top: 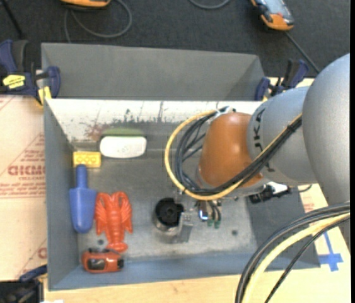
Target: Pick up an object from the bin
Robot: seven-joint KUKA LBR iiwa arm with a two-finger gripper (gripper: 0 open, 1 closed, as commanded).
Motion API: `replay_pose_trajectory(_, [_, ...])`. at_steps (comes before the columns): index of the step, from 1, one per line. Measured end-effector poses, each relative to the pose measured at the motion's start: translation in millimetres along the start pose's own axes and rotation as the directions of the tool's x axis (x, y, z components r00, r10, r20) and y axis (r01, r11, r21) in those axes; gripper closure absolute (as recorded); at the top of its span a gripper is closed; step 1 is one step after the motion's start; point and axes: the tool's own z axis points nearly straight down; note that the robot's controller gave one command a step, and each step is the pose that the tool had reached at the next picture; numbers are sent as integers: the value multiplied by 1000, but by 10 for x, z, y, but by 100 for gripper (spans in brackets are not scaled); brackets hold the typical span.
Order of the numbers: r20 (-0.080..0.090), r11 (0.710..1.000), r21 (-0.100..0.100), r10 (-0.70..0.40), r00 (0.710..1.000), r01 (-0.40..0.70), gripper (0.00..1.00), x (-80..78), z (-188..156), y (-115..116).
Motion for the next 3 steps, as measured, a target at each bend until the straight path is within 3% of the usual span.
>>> replay_pose_trajectory(1, [2, 999, 0, 43, 999, -43, 0, 18, 32, 85])
replay_pose_trajectory(2, [11, 1000, -2, 22, 1000, -22, 100, -312, 112, -153])
replay_pose_trajectory(3, [11, 1000, -2, 21, 1000, -21, 100, -312, 111, -152])
